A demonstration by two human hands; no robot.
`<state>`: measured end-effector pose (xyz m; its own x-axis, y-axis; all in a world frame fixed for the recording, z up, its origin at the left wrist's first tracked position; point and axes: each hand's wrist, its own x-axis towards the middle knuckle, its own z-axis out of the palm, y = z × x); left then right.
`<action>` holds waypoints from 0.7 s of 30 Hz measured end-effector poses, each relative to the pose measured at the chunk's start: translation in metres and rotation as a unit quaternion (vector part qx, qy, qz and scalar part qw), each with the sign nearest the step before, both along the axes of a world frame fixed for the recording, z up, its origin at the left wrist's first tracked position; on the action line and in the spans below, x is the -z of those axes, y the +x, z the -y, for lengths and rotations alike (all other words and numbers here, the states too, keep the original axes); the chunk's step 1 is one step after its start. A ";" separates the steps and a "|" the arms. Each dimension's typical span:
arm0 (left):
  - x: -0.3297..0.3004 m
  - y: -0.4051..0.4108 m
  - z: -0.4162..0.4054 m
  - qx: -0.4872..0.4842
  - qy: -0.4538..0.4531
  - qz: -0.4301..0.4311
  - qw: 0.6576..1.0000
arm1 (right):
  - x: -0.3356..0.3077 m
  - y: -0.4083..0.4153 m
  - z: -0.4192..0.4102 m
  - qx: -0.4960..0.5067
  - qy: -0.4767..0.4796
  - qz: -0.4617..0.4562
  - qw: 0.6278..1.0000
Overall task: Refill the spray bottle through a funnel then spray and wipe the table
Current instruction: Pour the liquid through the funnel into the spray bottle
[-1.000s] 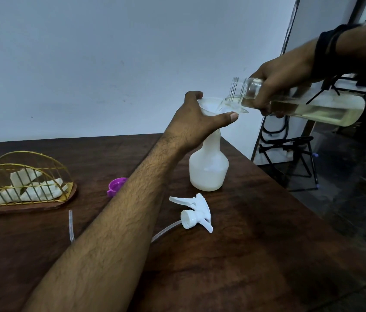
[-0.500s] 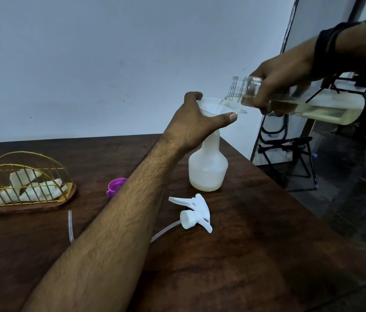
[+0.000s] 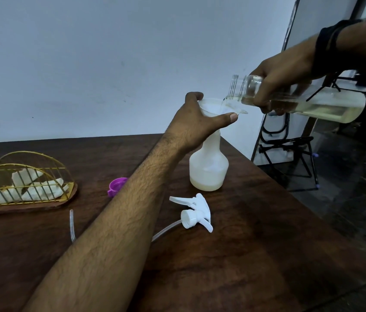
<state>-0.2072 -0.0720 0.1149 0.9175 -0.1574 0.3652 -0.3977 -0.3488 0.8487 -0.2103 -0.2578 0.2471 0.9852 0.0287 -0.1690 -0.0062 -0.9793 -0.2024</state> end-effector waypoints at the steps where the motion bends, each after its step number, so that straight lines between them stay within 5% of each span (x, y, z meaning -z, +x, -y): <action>1: 0.000 0.000 0.000 -0.001 0.000 0.000 1.000 | 0.000 0.000 0.000 -0.001 -0.001 0.000 1.000; 21: 0.000 0.000 -0.001 0.003 0.000 -0.003 1.000 | -0.004 0.004 -0.002 -0.004 -0.011 -0.007 1.000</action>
